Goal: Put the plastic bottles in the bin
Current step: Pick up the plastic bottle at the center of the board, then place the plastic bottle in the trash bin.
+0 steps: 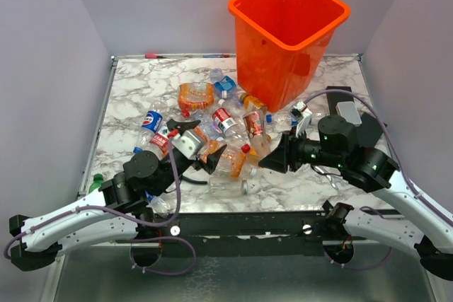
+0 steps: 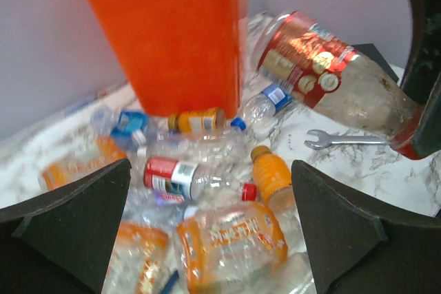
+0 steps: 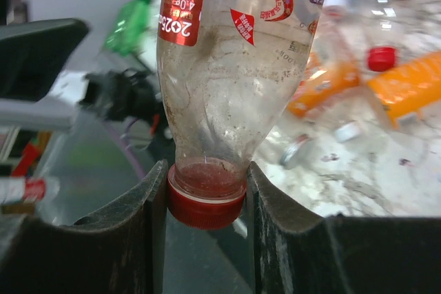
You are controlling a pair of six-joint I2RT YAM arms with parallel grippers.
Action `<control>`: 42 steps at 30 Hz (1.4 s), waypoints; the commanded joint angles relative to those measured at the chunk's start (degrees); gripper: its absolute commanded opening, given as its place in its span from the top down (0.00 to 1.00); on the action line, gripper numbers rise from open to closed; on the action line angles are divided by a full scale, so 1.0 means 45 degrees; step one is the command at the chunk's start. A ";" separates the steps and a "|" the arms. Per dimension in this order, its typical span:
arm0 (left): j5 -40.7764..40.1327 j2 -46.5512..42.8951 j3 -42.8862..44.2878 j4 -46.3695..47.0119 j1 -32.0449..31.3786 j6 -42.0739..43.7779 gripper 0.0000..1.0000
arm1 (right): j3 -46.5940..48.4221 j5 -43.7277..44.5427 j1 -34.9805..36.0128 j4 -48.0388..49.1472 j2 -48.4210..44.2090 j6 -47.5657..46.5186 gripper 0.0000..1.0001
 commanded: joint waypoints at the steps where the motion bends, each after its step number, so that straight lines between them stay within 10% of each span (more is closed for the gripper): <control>1: 0.3112 0.0696 0.0226 0.0074 -0.0026 0.6091 0.01 | 0.0069 -0.3397 -0.0005 -0.1397 0.0163 -0.0525 1.00; 10: 0.2601 0.2313 0.1547 -0.2379 -0.0150 1.3556 0.01 | 0.0860 -0.4556 -0.0005 -0.1770 0.0806 -0.0788 1.00; 25: 0.2435 0.3530 0.2771 -0.4532 -0.1377 1.5659 0.01 | 0.2527 -0.5761 -0.0005 -0.1801 0.3211 -0.1283 1.00; 42: 0.1824 0.3814 0.2708 -0.4546 -0.1487 1.5734 0.61 | 0.3086 -0.5910 -0.0005 -0.2257 0.3218 -0.1600 0.89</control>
